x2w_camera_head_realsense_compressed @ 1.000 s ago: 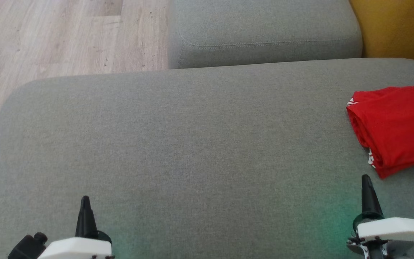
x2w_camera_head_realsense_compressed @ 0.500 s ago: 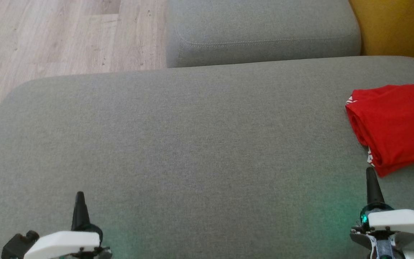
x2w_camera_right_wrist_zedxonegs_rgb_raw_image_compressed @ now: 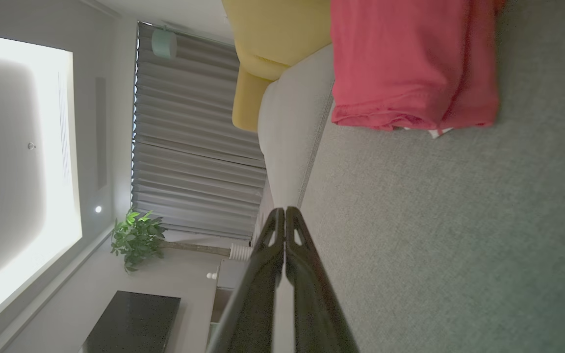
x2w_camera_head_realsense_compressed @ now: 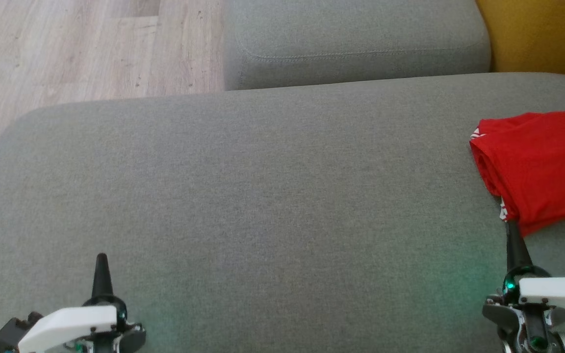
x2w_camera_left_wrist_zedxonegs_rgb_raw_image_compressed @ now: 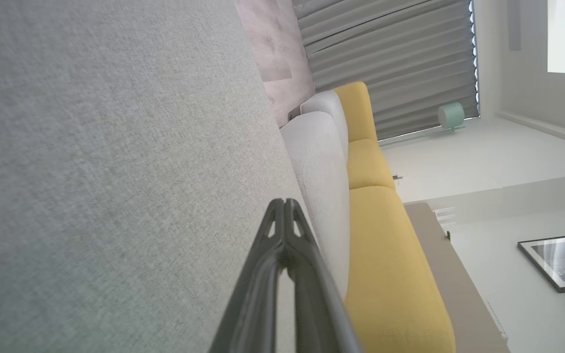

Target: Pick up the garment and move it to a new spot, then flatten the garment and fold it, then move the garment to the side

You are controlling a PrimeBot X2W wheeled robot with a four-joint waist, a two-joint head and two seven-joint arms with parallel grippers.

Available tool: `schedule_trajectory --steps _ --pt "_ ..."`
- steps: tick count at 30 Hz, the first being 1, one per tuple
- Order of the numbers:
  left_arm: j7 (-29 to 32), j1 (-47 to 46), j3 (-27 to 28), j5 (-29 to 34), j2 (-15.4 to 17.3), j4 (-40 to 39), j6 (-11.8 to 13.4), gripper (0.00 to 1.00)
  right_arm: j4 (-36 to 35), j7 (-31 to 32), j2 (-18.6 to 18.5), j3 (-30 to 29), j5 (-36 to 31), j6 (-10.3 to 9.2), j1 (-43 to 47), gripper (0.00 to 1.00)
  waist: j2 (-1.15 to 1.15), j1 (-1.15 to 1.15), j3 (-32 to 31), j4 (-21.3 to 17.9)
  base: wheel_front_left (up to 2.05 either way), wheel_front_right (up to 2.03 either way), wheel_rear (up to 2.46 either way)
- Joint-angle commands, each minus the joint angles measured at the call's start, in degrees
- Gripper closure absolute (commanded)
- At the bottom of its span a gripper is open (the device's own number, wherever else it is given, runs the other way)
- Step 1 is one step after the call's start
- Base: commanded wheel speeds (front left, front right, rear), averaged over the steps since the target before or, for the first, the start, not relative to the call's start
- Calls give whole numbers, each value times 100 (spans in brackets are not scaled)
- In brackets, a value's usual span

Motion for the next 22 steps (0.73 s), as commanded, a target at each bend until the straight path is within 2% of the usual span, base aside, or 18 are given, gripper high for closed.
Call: schedule_trajectory --steps 1,22 --pt "47 -340 224 -136 72 -155 -50 100 -180 38 -111 77 154 -4 -320 100 0 0 2 -2 0 0 0" --pt "399 -640 557 -1525 54 -12 -283 100 -165 380 -104 -85 1553 -4 -570 100 0 0 45 -53 0 0 0"
